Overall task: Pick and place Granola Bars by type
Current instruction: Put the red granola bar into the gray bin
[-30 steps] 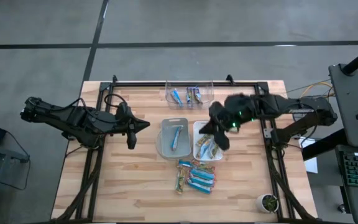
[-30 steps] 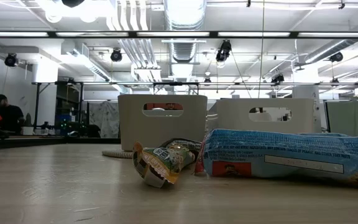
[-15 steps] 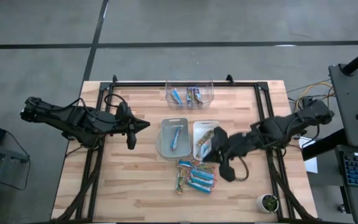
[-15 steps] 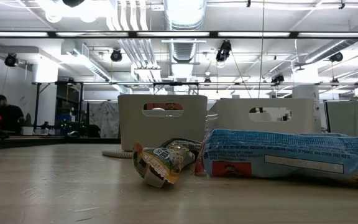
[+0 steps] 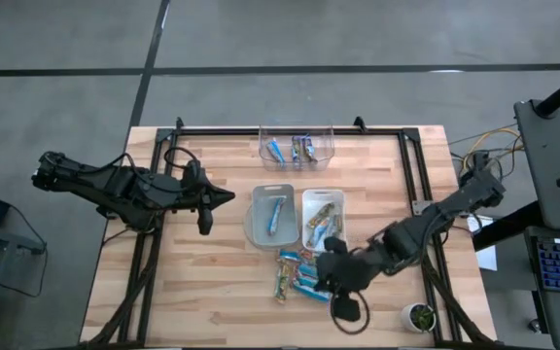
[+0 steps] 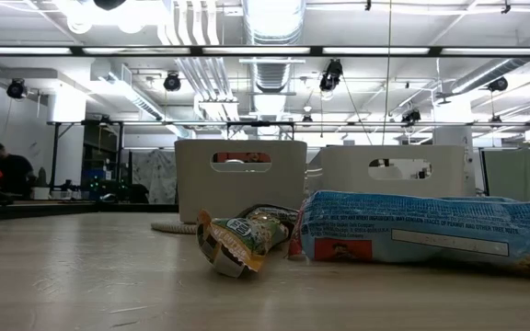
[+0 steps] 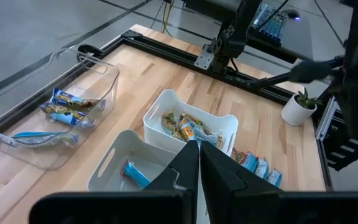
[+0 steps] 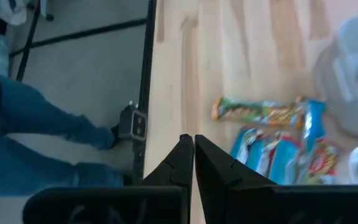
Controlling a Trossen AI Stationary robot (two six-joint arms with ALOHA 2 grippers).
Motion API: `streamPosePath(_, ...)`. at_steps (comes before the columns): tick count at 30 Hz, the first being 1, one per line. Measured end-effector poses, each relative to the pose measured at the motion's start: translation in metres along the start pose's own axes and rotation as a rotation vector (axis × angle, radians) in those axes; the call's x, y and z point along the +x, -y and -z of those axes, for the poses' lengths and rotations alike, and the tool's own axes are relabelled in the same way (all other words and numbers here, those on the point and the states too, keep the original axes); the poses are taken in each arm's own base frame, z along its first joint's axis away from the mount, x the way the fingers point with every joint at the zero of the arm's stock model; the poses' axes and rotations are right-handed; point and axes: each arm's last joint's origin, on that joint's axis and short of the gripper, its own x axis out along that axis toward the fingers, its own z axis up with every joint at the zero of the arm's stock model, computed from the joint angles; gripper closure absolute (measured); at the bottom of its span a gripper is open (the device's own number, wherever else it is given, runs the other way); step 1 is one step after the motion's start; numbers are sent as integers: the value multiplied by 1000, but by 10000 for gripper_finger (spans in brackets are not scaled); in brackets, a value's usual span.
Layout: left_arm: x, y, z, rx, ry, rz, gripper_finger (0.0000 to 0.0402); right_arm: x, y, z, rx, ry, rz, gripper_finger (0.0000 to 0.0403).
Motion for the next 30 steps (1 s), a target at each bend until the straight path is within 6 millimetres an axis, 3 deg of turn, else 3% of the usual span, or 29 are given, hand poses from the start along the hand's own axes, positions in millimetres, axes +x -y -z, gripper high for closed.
streamPosePath(9,0,0,0,15,-2,5,402,39,-4,14,117,-153,-19,394)
streamPosePath(14,0,0,0,33,-8,17,402,48,-2,19,223,-222,-1,385)
streamPosePath(30,0,1,1,44,-27,52,402,54,3,24,316,-290,42,209)
